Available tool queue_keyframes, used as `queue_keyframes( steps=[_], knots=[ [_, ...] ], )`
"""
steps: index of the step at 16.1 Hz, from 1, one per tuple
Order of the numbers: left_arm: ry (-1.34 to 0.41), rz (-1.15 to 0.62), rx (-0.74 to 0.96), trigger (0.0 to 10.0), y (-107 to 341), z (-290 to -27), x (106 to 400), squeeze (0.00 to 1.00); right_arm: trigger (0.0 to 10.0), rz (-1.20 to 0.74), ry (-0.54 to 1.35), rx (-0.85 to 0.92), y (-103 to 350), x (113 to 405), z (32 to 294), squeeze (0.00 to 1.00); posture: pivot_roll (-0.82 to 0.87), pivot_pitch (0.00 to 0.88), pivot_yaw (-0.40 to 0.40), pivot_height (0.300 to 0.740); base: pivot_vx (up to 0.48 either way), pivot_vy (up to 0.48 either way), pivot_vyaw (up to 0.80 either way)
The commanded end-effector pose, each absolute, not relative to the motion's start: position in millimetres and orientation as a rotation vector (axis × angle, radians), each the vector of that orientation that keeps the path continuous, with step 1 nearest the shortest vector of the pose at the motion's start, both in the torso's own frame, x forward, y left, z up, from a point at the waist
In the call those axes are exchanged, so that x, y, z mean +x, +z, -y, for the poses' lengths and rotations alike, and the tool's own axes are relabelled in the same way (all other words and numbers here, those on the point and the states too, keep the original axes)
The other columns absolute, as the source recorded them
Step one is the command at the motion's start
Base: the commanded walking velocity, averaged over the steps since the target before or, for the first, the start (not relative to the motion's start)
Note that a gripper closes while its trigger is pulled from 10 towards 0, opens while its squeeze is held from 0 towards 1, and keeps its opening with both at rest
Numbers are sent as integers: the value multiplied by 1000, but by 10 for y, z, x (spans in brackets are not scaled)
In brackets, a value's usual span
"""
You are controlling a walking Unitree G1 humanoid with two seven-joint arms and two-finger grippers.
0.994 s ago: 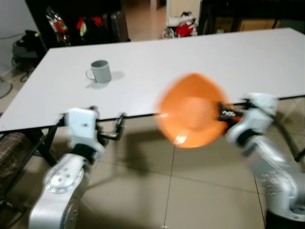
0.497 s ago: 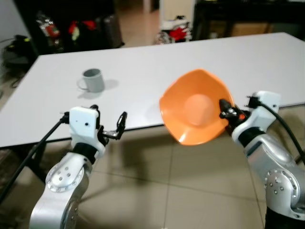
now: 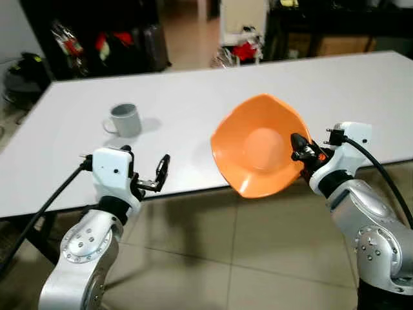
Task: Setting the table
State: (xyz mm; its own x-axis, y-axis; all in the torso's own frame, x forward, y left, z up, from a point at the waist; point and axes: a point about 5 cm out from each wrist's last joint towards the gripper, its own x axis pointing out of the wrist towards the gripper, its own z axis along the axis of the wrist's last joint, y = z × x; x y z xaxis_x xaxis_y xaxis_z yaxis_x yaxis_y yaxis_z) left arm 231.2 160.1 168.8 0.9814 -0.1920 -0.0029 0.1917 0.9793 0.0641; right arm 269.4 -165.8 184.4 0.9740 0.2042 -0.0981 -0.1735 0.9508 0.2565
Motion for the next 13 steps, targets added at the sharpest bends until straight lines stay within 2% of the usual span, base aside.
queue_keyframes(
  steps=[1,5,11,13],
  knots=[
    [-178,5,84,10000,1698,-1652,2311,0,10000,-87,236,268,1924,2705,1562,0,-78,0,30,740,326,0,0],
    [-183,1,88,10000,1696,-1645,2312,0,10000,-100,206,307,1905,2717,1628,0,-77,0,31,740,326,0,0],
    [-191,-4,97,10000,1693,-1646,2297,0,10000,-101,238,327,1927,2757,1580,0,-63,0,32,740,325,0,0],
    [-189,-7,103,10000,1690,-1653,2288,0,10000,-103,244,325,1932,2770,1558,0,-59,0,32,740,324,0,800]
  ],
)
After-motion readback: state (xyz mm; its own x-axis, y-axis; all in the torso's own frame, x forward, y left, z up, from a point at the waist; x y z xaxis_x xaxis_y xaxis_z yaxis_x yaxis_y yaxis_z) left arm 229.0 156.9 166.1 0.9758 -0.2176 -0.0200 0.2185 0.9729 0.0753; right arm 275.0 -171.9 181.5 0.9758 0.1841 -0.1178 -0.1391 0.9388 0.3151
